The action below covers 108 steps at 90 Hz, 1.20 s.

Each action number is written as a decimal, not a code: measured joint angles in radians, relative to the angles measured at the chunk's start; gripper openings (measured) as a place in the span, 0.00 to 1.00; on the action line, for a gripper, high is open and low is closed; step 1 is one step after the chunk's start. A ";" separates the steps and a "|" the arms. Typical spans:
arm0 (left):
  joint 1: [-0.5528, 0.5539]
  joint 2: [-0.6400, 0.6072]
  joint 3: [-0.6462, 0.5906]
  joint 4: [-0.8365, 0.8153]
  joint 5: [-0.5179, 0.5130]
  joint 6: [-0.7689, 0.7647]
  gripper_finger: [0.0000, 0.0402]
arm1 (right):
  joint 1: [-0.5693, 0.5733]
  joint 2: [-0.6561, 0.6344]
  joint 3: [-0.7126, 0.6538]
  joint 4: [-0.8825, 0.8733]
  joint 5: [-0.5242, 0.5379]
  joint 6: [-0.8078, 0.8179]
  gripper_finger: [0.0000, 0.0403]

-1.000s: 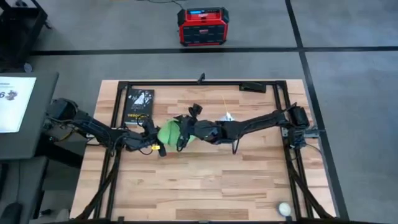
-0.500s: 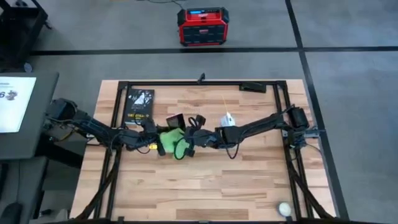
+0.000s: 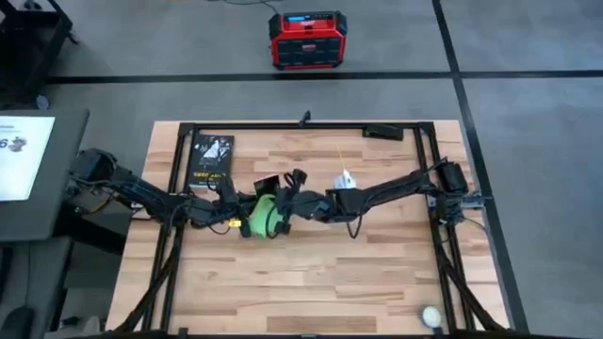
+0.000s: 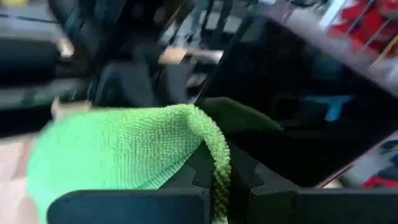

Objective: Apply microfiber cloth
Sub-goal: Wipe the pink cellphone with the green microfiber cloth

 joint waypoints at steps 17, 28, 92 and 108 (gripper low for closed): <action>-0.009 -0.001 0.000 -0.005 -0.008 -0.008 0.01 | -0.016 0.000 0.059 0.010 0.054 -0.110 0.00; -0.009 -0.001 0.000 -0.029 -0.006 -0.017 0.01 | -0.016 0.000 0.069 0.042 0.109 -0.181 0.00; 0.004 -0.021 -0.002 -0.018 -0.124 0.059 0.01 | 0.056 -0.005 0.073 -0.036 0.216 -0.127 0.00; -0.013 -0.077 -0.002 0.014 -0.119 0.108 0.01 | 0.043 -0.004 0.024 -0.071 0.162 -0.004 0.00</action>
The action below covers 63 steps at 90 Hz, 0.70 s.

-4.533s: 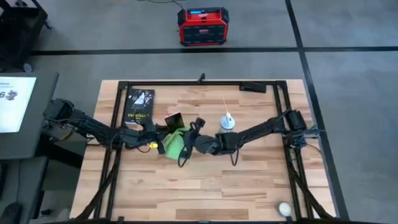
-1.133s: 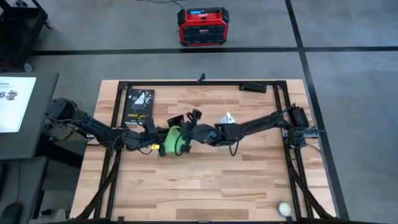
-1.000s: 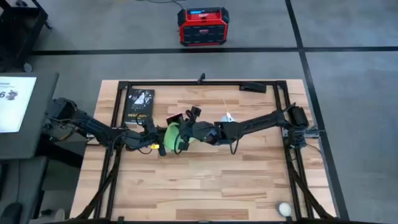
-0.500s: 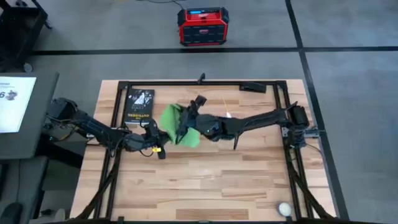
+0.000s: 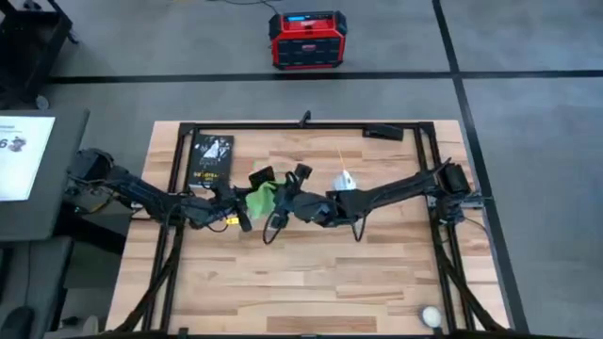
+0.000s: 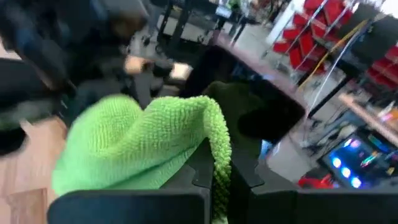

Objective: Apply microfiber cloth
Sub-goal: Wipe the pink cellphone with the green microfiber cloth

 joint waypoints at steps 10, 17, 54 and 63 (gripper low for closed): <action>-0.022 -0.026 0.000 -0.003 0.002 0.003 0.01 | -0.015 0.002 -0.036 -0.023 -0.094 0.098 0.00; -0.036 -0.044 0.000 0.002 0.004 0.014 0.01 | -0.024 0.002 -0.063 -0.019 -0.168 0.155 0.00; -0.050 -0.049 0.000 -0.208 0.007 -0.144 0.01 | -0.018 -0.011 0.010 0.197 -0.055 -0.132 0.00; -0.050 -0.037 0.000 -0.259 0.008 -0.182 0.01 | -0.019 -0.011 0.049 0.203 0.005 -0.221 0.00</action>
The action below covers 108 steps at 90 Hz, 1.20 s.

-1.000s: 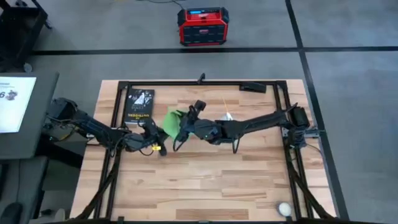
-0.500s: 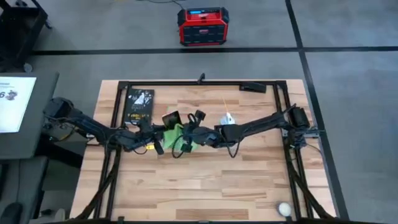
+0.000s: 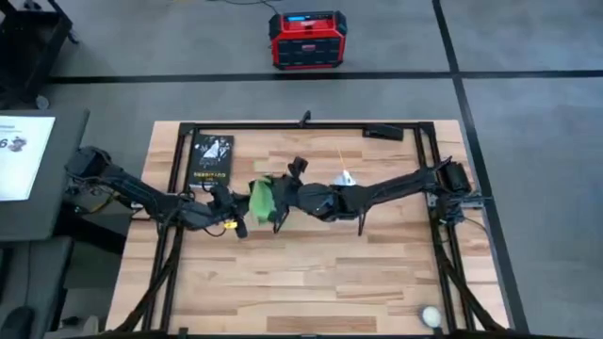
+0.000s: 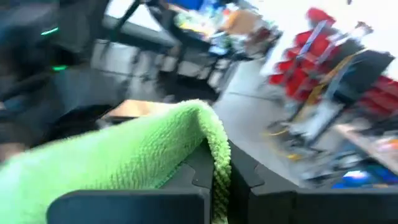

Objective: Apply microfiber cloth
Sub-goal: Wipe the pink cellphone with the green microfiber cloth

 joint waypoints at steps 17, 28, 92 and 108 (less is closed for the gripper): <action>0.000 0.005 0.000 -0.006 -0.027 0.008 0.01 | -0.001 0.000 0.020 -0.080 0.001 0.031 0.00; 0.000 0.002 0.000 -0.010 -0.079 0.039 0.01 | 0.001 0.000 0.020 -0.263 0.001 0.178 0.00; -0.025 -0.003 0.000 0.104 0.053 0.045 0.01 | 0.061 0.024 -0.306 -0.362 -0.222 0.730 0.00; -0.049 -0.013 0.000 0.101 0.052 0.051 0.01 | 0.028 0.023 -0.484 -0.024 -0.270 0.728 0.00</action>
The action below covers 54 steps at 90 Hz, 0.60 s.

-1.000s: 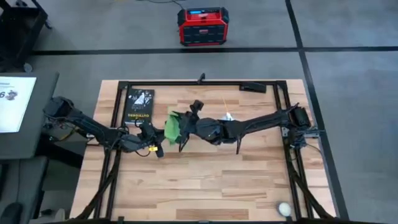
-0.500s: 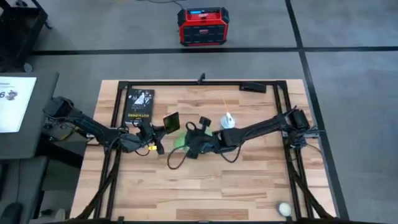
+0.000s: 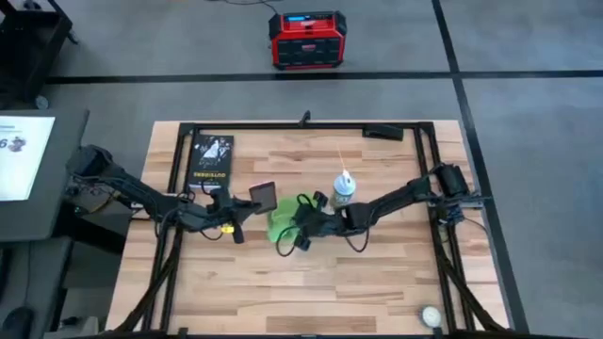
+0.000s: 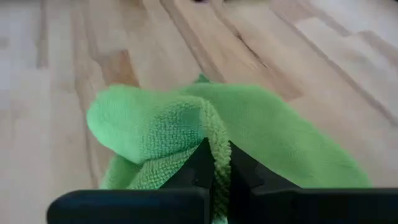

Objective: Apply microfiber cloth
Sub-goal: Wipe the pink cellphone with the green microfiber cloth

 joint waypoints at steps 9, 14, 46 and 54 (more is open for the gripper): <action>-0.010 -0.017 0.000 -0.005 0.001 0.015 0.01 | -0.030 0.001 -0.070 0.087 -0.009 0.002 0.00; -0.012 -0.034 0.000 -0.013 0.001 0.022 0.01 | -0.050 -0.001 -0.100 0.145 -0.033 0.003 0.00; -0.012 -0.127 0.000 -0.158 0.000 0.003 0.01 | -0.073 -0.009 -0.178 0.352 -0.127 -0.050 0.00; -0.012 -0.130 0.000 -0.164 0.000 0.003 0.01 | -0.054 -0.011 -0.178 0.355 -0.125 -0.051 0.00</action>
